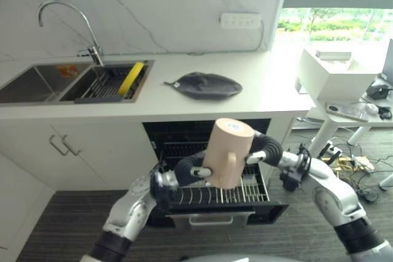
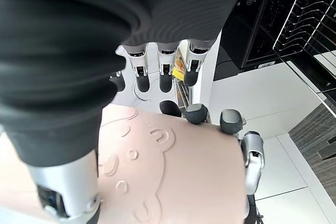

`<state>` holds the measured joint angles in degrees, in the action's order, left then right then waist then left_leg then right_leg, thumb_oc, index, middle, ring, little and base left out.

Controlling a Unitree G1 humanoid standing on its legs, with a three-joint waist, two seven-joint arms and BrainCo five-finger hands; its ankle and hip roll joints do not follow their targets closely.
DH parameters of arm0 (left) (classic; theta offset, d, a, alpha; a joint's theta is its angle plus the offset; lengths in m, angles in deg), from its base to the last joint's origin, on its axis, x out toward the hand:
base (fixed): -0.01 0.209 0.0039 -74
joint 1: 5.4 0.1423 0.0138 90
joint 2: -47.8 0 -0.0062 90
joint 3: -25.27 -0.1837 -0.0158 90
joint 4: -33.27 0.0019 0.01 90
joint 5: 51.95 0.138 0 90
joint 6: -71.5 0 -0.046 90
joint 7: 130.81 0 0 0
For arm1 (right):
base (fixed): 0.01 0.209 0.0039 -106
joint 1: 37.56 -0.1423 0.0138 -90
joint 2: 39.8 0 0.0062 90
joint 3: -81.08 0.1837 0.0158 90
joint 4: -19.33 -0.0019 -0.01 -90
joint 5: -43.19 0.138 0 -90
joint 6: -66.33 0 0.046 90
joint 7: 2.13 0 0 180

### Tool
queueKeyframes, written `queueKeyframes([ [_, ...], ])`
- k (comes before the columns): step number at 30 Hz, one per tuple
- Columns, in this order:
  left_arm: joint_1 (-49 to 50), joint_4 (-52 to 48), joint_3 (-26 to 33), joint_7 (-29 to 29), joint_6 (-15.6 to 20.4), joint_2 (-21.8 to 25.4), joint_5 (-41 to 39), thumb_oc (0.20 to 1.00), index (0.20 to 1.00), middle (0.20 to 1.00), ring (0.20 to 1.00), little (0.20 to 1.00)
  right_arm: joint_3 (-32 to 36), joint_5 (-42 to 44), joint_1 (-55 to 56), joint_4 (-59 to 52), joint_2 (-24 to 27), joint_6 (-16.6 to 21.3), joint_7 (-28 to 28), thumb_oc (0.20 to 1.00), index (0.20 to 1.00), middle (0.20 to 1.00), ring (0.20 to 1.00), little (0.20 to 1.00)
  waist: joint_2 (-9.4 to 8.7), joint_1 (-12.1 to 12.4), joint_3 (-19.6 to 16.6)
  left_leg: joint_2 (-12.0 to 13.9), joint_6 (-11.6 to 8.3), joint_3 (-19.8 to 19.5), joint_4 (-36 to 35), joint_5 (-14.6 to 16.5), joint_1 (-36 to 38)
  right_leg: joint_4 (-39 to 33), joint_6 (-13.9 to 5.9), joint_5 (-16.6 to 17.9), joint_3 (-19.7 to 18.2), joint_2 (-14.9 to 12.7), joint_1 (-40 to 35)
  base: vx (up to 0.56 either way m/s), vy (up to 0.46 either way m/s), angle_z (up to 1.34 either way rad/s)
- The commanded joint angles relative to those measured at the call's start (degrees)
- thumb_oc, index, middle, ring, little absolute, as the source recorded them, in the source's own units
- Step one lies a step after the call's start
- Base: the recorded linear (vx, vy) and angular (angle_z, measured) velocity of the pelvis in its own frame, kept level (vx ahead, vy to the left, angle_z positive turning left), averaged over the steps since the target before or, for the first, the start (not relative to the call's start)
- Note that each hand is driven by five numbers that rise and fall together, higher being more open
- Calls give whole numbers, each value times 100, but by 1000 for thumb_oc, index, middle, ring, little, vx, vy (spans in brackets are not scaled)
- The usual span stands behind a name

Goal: Place the dishes in the dishwasher.

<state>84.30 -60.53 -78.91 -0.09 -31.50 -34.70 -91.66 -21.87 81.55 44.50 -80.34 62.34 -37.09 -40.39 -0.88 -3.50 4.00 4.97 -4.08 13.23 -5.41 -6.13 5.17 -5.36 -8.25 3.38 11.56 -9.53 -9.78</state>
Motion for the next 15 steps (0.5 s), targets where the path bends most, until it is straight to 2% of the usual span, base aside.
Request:
queueKeyframes([
  [1, -473, 117, -224, -17, 182, -32, 12, 200, 200, 200, 200, 200, 157, 186, -778, -402, -199, 161, -47, 1000, 1000, 1000, 1000, 1000, 29, 183, 156, 291, -68, -66, 41, 830, 587, 71, -110, -341, 206, -73, -110, 0, 0, 0],
  [15, -469, 188, -348, -22, 244, -43, 65, 200, 200, 200, 200, 200, 62, 692, -946, -714, -396, -8, -194, 1000, 1000, 1000, 1000, 1000, 27, 190, 157, 280, -58, -55, 41, 837, 587, 76, -106, -347, 185, -68, -100, 0, 0, 0],
])
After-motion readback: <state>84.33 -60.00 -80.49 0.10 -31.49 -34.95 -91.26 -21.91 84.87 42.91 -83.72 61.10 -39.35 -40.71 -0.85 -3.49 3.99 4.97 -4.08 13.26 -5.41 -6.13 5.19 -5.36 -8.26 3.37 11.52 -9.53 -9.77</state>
